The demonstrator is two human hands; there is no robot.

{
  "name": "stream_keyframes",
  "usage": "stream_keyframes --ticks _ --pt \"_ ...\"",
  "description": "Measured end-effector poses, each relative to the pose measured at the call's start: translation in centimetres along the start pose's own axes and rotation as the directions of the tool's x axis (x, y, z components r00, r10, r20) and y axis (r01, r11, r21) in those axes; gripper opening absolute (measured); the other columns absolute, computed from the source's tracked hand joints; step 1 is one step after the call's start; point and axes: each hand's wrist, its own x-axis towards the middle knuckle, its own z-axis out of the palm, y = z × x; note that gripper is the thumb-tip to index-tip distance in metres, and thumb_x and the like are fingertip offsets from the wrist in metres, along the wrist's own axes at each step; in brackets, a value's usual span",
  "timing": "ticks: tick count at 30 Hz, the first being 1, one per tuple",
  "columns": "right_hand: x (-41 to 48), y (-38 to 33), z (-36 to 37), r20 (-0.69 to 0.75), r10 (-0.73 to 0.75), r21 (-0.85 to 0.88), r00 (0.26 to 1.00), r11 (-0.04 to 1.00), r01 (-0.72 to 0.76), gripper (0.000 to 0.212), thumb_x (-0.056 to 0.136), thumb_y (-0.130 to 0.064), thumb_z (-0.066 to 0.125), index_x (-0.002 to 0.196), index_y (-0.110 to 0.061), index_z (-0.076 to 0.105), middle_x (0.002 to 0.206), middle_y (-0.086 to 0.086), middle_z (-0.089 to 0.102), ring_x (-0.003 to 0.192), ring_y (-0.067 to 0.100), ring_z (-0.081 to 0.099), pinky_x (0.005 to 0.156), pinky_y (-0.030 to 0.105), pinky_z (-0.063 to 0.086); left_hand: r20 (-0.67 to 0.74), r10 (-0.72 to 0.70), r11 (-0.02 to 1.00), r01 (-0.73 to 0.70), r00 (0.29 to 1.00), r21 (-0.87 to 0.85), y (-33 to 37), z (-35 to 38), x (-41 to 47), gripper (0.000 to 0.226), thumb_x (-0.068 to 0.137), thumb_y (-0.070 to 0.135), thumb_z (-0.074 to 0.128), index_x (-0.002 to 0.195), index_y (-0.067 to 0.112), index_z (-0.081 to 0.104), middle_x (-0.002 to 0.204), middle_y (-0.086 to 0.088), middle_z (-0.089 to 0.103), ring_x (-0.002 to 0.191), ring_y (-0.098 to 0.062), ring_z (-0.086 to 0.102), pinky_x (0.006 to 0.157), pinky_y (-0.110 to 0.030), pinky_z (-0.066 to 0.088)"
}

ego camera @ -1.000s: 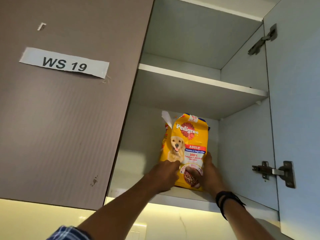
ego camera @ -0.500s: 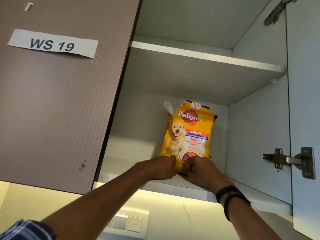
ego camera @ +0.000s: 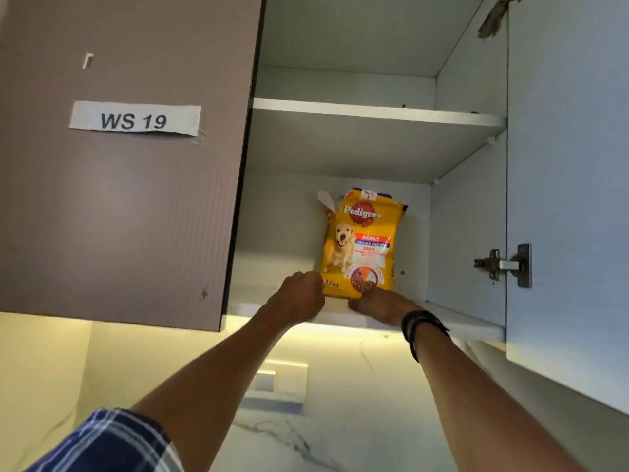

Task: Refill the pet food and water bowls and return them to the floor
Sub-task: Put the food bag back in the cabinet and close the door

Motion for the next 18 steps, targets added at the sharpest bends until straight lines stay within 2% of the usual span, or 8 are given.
stream_keyframes --ticks 3,4,6,9,11,14,16,18 --pt "-5.1 0.0 1.8 -0.346 -0.085 -0.293 0.935 0.956 -0.022 0.039 0.102 -0.040 0.033 0.116 -0.019 0.064 0.119 0.009 0.069 0.106 0.034 0.062 0.078 0.031 0.042 -0.104 0.076 0.996 -0.071 0.992 0.051 0.4 -0.3 -4.1 0.027 0.102 0.022 0.035 0.106 0.009 0.058 0.099 -0.017 0.068 0.094 -0.039 0.062 0.074 -0.036 0.042" --pt "-6.9 0.1 2.7 -0.480 -0.137 -0.263 0.866 0.965 0.007 0.038 0.103 -0.037 0.035 0.110 -0.018 0.067 0.114 0.010 0.071 0.104 0.033 0.063 0.080 0.033 0.042 -0.120 0.118 0.993 -0.114 0.986 0.038 0.7 -0.5 -5.3 0.029 0.103 0.023 0.034 0.106 0.009 0.058 0.100 -0.017 0.069 0.094 -0.039 0.062 0.075 -0.037 0.043" --pt "-10.5 0.3 4.3 -0.571 -0.121 -0.017 0.812 0.991 0.136 0.034 0.101 -0.034 0.047 0.124 -0.017 0.065 0.131 0.006 0.064 0.124 0.026 0.056 0.101 0.031 0.036 -0.105 0.194 0.980 -0.197 0.975 -0.018 1.7 -1.3 -7.5 0.030 0.103 0.024 0.035 0.108 0.010 0.061 0.105 -0.015 0.070 0.099 -0.038 0.062 0.082 -0.040 0.045" --pt "-15.8 0.7 4.7 -0.499 0.133 0.429 0.856 0.897 0.111 0.058 0.096 -0.040 0.057 0.148 -0.019 0.042 0.150 -0.004 0.046 0.141 0.016 0.039 0.110 0.025 0.029 -0.097 0.296 0.936 -0.309 0.950 -0.168 3.5 -3.7 -10.8 0.033 0.103 0.028 0.040 0.128 0.017 0.059 0.123 -0.010 0.067 0.111 -0.034 0.060 0.088 -0.034 0.044" --pt "-18.7 1.7 3.9 -0.518 0.391 0.672 0.761 0.736 0.079 0.062 0.091 -0.036 0.067 0.144 -0.010 0.045 0.145 0.004 0.051 0.135 0.021 0.047 0.107 0.029 0.034 -0.114 0.371 0.899 -0.387 0.922 -0.206 4.8 -5.7 -13.1 0.039 0.100 0.034 0.046 0.137 0.023 0.052 0.136 -0.004 0.060 0.121 -0.029 0.056 0.093 -0.031 0.041" --pt "-24.4 2.9 0.9 -0.371 0.728 0.908 0.577 0.416 0.059 0.057 0.079 -0.041 0.080 0.115 -0.004 0.058 0.112 0.012 0.063 0.097 0.022 0.058 0.091 0.034 0.046 -0.144 0.450 0.851 -0.472 0.882 -0.231 6.7 -9.0 -16.1 0.045 0.097 0.040 0.051 0.139 0.025 0.048 0.137 -0.001 0.059 0.122 -0.027 0.055 0.095 -0.030 0.041" --pt "-28.4 3.4 -1.4 -0.306 0.825 0.952 0.475 0.259 0.163 0.048 0.072 -0.045 0.084 0.100 -0.017 0.058 0.096 0.005 0.055 0.087 0.019 0.052 0.095 0.039 0.049 -0.152 0.486 0.823 -0.509 0.861 -0.252 7.8 -11.0 -18.0 0.046 0.096 0.041 0.053 0.139 0.027 0.047 0.135 0.000 0.060 0.121 -0.024 0.055 0.095 -0.030 0.042" --pt "-32.1 3.3 -3.5 -0.369 0.850 0.905 0.376 0.236 0.355 0.039 0.071 -0.040 0.086 0.097 -0.033 0.057 0.111 -0.002 0.055 0.098 0.015 0.051 0.102 0.039 0.044 -0.145 0.528 0.794 -0.547 0.837 -0.266 8.8 -12.8 -20.1 0.047 0.095 0.043 0.054 0.139 0.028 0.047 0.132 0.000 0.062 0.113 -0.023 0.059 0.095 -0.033 0.045"
